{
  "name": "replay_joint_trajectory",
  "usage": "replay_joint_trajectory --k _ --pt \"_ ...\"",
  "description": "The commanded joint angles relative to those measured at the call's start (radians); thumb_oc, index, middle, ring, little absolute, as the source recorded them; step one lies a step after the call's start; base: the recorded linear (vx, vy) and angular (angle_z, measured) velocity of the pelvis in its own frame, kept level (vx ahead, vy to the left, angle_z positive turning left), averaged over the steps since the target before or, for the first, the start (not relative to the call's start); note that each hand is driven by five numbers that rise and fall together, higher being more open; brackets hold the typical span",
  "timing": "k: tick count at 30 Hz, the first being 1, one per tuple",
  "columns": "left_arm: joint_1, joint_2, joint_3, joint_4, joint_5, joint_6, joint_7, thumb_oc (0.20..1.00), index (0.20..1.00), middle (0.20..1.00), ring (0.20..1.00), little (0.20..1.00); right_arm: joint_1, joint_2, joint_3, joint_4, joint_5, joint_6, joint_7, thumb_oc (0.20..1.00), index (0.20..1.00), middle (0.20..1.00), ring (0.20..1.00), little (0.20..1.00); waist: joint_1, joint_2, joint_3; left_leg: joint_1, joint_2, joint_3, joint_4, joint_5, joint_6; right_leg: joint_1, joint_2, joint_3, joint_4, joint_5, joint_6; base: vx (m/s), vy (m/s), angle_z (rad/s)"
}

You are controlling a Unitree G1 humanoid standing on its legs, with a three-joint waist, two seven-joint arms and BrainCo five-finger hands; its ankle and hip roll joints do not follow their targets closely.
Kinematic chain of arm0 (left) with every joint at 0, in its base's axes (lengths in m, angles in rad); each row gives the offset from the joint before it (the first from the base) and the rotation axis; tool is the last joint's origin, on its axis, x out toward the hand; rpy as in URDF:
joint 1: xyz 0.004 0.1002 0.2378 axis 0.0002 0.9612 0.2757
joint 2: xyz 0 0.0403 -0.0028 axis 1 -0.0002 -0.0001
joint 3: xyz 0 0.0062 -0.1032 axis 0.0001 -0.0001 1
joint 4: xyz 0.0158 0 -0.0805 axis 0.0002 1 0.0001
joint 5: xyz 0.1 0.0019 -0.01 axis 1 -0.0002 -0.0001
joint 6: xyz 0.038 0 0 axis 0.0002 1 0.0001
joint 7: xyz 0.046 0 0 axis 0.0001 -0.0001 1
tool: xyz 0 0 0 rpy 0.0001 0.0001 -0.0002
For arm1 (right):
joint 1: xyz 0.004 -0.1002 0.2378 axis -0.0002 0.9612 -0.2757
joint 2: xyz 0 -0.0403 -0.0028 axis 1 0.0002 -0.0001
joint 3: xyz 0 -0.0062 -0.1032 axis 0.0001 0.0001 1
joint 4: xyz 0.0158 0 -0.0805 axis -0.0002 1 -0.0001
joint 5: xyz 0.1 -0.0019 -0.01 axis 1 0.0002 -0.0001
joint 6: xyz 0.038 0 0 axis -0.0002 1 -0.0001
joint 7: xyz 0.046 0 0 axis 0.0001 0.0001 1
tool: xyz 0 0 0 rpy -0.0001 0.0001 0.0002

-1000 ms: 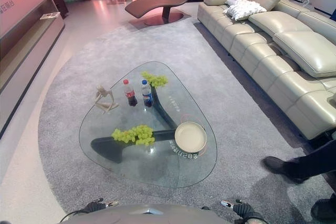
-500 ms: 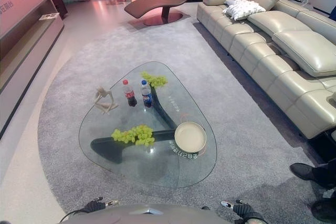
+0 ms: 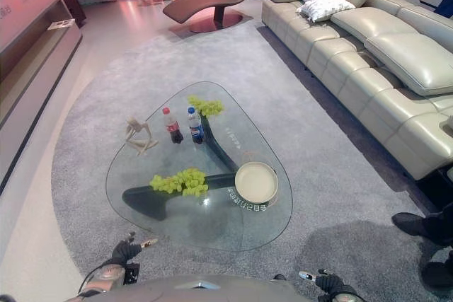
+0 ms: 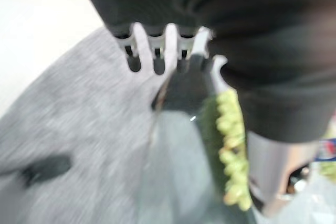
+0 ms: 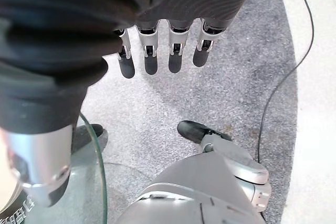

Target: Pick up fruits into the plate

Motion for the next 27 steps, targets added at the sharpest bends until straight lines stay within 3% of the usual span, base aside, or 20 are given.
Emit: replay_joint_trajectory --k 1,12,14,17,27 --pt "-0.144 0.103 -0.002 -0.027 0.133 -0.05 0.149 1.0 1.0 1.0 1.0 1.0 -0.105 -0.031 0.02 0.018 0.001 -0.012 0.002 1.0 1.0 1.0 1.0 1.0 -0.017 -0.001 0.069 -0.01 -0.007 -0.004 0.026 -0.082 0.024 0.018 -0.018 -0.041 0.049 -0.068 0.012 -0.04 0.02 -0.1" --pt "-0.355 0.273 -0.093 -0.183 0.388 0.033 0.344 1.0 1.0 1.0 1.0 1.0 -0.185 -0.082 0.073 -0.031 0.087 -0.046 -0.029 1.0 1.0 1.0 1.0 1.0 -0.043 0.008 0.206 -0.145 -0.03 -0.007 0.049 -0.064 0.034 -0.134 -0.007 0.009 0.083 -0.054 0.002 -0.15 0.018 -0.1" --pt "-0.46 0.352 -0.139 -0.199 0.48 0.054 0.35 1.0 1.0 1.0 1.0 1.0 -0.221 -0.105 0.098 -0.061 0.111 -0.055 -0.049 1.0 1.0 1.0 1.0 1.0 -0.051 0.003 0.276 -0.22 -0.04 -0.012 0.078 -0.057 0.039 -0.213 0.004 0.031 0.136 -0.065 -0.007 -0.27 0.013 -0.08" --pt "-0.565 0.4 -0.196 -0.169 0.52 0.065 0.34 1.0 1.0 1.0 1.0 1.0 -0.255 -0.129 0.109 -0.072 0.16 -0.059 -0.055 1.0 1.0 1.0 1.0 1.0 -0.062 -0.006 0.331 -0.281 -0.038 -0.011 0.104 -0.045 0.034 -0.276 0.016 0.043 0.173 -0.066 -0.015 -0.19 -0.014 -0.06" --pt "-0.777 0.481 -0.357 -0.075 0.627 0.052 0.28 1.0 1.0 1.0 1.0 1.0 -0.295 -0.179 0.118 -0.102 0.153 -0.08 -0.075 1.0 1.0 1.0 1.0 1.0 -0.097 -0.025 0.435 -0.395 -0.036 0.004 0.202 -0.06 0.024 -0.388 0.041 0.043 0.241 -0.078 -0.038 -0.03 -0.002 0.0"
